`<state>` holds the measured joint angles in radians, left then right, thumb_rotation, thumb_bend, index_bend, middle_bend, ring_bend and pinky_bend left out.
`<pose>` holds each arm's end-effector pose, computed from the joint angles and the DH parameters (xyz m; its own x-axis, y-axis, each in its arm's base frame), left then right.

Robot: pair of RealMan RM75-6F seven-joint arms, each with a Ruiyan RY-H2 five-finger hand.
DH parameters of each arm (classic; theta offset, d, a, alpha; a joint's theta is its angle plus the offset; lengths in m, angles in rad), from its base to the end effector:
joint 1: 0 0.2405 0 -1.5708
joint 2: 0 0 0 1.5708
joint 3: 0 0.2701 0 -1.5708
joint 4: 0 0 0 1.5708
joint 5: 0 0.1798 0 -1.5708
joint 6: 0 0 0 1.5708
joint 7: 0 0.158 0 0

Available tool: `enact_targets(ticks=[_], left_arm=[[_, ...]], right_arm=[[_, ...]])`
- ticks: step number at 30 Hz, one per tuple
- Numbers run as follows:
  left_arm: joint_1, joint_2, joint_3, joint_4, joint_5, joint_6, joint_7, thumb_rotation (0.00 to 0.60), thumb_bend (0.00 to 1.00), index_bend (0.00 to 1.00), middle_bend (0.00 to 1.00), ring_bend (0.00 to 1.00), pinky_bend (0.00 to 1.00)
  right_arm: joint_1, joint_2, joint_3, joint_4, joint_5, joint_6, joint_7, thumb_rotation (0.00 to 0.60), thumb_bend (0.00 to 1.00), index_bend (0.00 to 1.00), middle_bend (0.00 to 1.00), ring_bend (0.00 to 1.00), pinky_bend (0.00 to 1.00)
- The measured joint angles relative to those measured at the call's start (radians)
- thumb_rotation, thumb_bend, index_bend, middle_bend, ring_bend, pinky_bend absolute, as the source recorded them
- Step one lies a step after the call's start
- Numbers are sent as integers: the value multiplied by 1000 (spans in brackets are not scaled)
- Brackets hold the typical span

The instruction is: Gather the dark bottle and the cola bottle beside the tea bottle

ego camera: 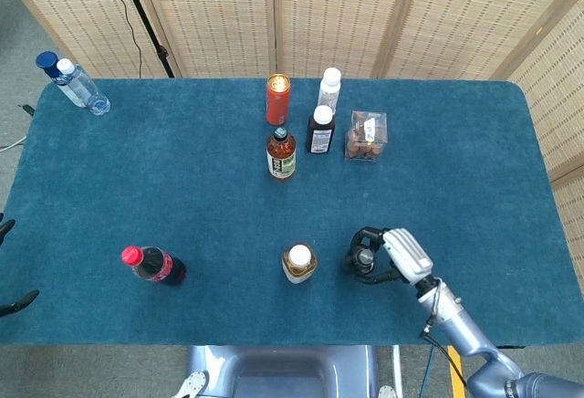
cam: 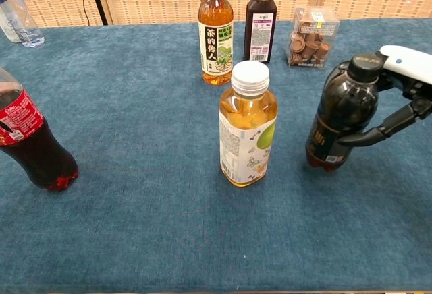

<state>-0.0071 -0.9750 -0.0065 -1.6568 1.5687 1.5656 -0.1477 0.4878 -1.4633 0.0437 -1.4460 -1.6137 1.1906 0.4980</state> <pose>-0.3103 0.1614 0.2354 0.3542 -0.0040 0.9352 0.9351 -0.0053 -0.3542 -0.2062 -0.2869 0.0426 -0.0866 -0.3946 0.9148 -0.9103 -0.3416 -0.2336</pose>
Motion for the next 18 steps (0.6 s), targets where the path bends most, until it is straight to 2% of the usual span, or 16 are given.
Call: enact_targets(ticks=[7,18], left_arm=[[2,2,-1,1,-2,4,-9,600,38,0,0,0,0],[2,7,-2,4,-6,6,-26,600,38,0,0,0,0]], right_arm=[[21,-47,8,-2,-2,-8,-68,600,607,592,607,601,504],[46,-104,16,21,29,-45,-107,600,607,592,606,601,505]])
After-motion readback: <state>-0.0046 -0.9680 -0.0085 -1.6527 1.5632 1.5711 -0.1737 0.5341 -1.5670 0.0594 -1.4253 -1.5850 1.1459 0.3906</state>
